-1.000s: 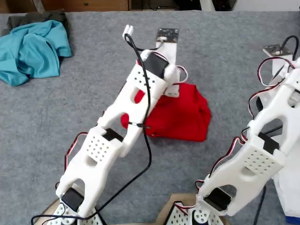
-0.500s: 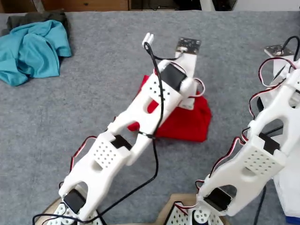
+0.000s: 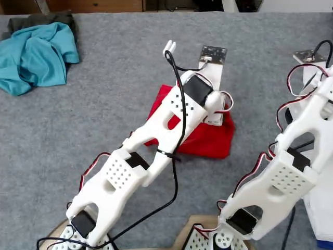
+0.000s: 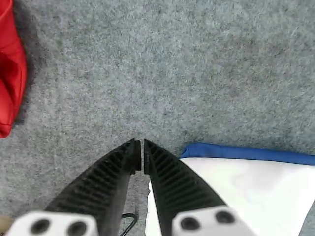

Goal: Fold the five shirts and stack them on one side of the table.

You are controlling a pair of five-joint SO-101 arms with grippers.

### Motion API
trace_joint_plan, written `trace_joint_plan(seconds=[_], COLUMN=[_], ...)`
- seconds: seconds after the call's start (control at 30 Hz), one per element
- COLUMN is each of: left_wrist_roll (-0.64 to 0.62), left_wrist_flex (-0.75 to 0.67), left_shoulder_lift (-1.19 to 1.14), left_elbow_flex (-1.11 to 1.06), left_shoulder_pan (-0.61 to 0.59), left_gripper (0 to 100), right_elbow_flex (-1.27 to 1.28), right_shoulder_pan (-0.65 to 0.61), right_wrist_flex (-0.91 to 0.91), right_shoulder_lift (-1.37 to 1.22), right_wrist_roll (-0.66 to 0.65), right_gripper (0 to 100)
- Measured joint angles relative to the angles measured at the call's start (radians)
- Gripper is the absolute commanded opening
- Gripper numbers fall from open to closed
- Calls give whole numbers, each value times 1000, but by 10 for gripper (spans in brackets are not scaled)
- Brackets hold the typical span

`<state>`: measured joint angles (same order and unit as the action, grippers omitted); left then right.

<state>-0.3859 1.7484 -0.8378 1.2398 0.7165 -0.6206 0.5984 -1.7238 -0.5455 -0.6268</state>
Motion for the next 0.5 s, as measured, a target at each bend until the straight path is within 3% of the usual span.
trace_joint_plan(seconds=[0.3, 0.5], left_wrist_roll=[-11, -12], left_wrist_flex=[0, 0], left_shoulder_lift=[0, 2], left_elbow_flex=[0, -61], left_shoulder_pan=[-232, -339], left_gripper=[210, 210], right_elbow_flex=[34, 233], right_shoulder_pan=[-68, -192], right_wrist_flex=[-40, -40], right_shoulder_lift=[3, 173], right_wrist_roll=[-129, -285], right_gripper=[44, 44])
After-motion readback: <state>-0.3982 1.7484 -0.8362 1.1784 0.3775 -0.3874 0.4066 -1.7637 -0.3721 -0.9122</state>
